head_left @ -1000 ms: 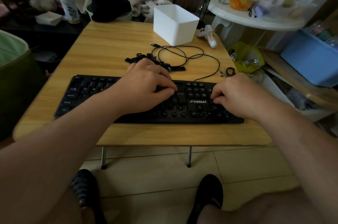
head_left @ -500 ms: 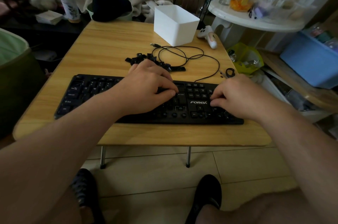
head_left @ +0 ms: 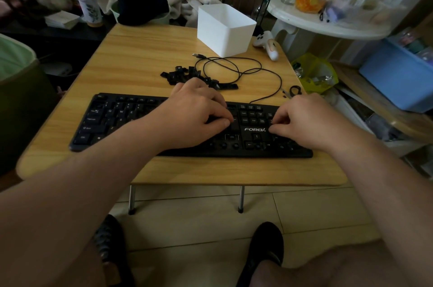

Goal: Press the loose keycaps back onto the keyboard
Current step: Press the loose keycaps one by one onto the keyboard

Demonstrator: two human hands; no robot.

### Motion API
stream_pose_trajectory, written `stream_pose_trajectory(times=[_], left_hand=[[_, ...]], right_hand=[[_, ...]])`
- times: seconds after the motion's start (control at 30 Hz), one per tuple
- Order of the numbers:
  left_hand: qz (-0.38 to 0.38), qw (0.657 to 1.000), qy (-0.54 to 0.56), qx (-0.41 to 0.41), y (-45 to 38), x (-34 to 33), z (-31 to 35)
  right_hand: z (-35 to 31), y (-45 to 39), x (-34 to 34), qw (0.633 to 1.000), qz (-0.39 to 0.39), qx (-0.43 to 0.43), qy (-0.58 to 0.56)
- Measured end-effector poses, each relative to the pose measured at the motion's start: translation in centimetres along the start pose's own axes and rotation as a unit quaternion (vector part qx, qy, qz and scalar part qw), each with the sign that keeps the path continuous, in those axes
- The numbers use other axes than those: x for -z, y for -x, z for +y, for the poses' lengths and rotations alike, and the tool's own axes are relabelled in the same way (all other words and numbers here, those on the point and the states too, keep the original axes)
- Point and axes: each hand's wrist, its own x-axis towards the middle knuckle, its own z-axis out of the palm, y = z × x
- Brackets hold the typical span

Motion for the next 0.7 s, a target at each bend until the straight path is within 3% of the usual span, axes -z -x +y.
stream_pose_trajectory(times=[0.4, 0.7], left_hand=[[-0.012, 1.000, -0.003, -0.006, 0.1, -0.1, 0.7], [-0.016, 1.000, 0.000, -0.008, 0.1, -0.1, 0.6]], right_hand=[[-1.4, -0.2, -0.6, 0.998, 0.040, 0.007, 0.048], [-0.8, 0.0, -0.2, 0.999, 0.036, -0.011, -0.033]])
